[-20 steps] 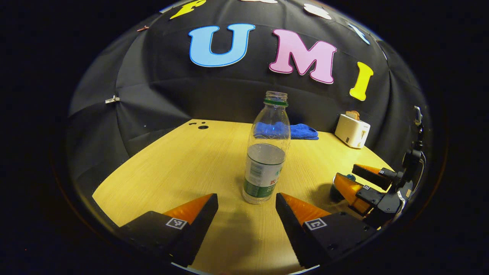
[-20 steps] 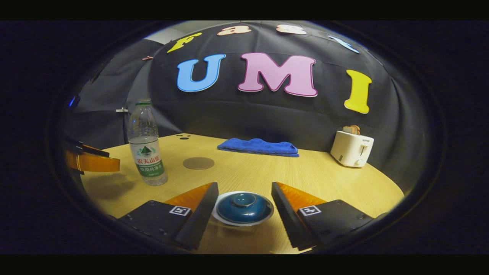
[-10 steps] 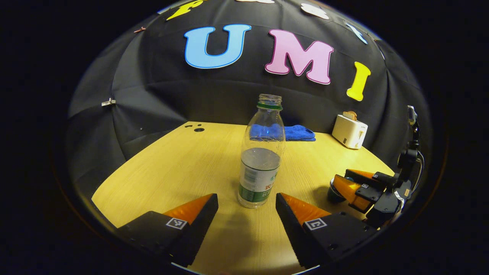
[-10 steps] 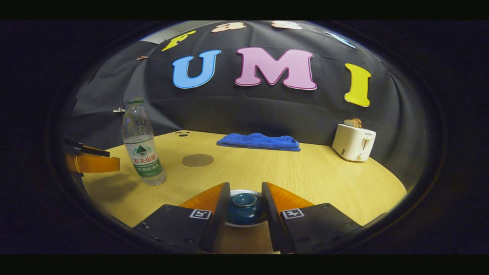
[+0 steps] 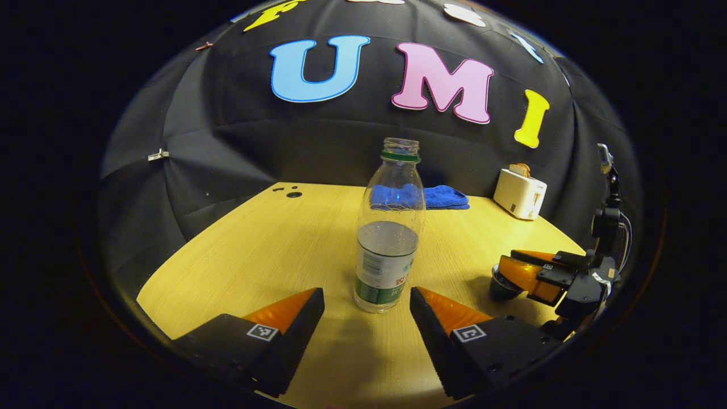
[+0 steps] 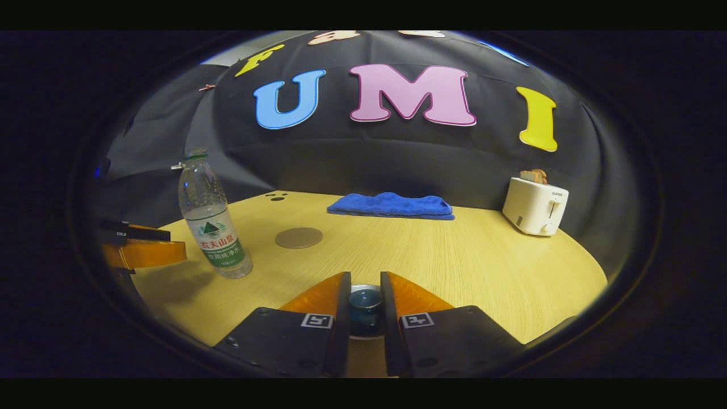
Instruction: Open the teacup lid with one hand, grasp the water bottle and pour water into the teacup with the other hand; after pouring, place the water bottle on the coaster and then close the teacup lid.
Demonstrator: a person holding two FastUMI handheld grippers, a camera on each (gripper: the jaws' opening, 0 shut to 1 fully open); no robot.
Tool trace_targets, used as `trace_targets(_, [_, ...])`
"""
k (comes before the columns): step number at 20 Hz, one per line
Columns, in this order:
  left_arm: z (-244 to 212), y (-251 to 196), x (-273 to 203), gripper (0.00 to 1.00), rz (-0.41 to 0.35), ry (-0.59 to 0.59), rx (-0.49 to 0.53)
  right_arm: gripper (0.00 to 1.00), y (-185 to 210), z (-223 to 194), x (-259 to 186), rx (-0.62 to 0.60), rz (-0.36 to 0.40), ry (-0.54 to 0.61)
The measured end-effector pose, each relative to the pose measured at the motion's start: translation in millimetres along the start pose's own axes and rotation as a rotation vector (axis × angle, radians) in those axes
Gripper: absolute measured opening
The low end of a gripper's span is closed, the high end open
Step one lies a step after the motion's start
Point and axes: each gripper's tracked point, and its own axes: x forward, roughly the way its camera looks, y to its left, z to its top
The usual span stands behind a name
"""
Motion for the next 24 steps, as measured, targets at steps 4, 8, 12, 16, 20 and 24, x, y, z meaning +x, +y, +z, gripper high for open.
trace_targets(4, [6, -3, 12, 0.95, -0.013, -0.012, 0.028, 0.29, -1, 18, -4, 0.010, 0.009, -0.017])
trace_targets(8, [24, -15, 35, 0.95, -0.044, -0.070, 0.047, 0.29, -2, 35, -6, 0.025, 0.024, -0.027])
trace_targets(12, [41, -22, 73, 0.95, -0.061, -0.136, 0.111, 0.29, -11, 49, -14, 0.032, 0.026, -0.036])
trace_targets(16, [34, -20, 92, 0.95, -0.057, -0.121, 0.074, 0.24, -22, 49, -20, 0.041, 0.006, -0.030])
trace_targets(20, [31, -20, 99, 0.81, -0.053, -0.110, 0.091, 0.34, -33, 46, -29, 0.053, -0.022, -0.022])
trace_targets(24, [34, -19, 101, 0.72, -0.009, -0.066, 0.256, 0.24, -51, 40, -42, 0.077, -0.063, -0.005])
